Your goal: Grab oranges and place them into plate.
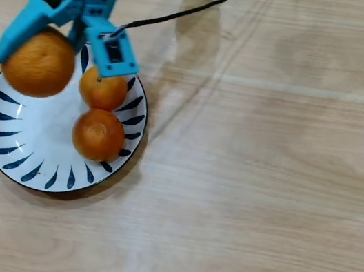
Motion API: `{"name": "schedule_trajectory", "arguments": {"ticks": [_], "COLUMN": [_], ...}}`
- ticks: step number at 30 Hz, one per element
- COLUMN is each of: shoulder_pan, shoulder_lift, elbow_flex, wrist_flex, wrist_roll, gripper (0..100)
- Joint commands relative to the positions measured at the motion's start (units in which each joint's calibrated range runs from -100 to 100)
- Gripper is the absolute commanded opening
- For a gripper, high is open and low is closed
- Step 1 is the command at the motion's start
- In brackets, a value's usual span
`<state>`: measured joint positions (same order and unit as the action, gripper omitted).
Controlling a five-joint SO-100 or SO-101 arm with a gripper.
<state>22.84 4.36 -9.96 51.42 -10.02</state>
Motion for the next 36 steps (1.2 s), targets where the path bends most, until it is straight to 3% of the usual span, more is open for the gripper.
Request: {"name": "schedule_trajectory", "arguments": {"ticks": [1,9,20,28,32,36], "shoulder_pan": [3.78,6.6,7.65,5.39,4.5,3.7], "shoulder_lift": [5.45,20.07,23.37,19.14,14.41,8.66], "elbow_flex": [-5.93,-16.61,-17.52,-15.62,-12.09,-5.02], "wrist_flex": [-6.34,-8.4,-7.72,1.05,3.03,2.85], "wrist_roll": [0.29,-0.13,-3.58,-5.41,-5.46,-7.76], "gripper": [23,23,24,53,51,35]}}
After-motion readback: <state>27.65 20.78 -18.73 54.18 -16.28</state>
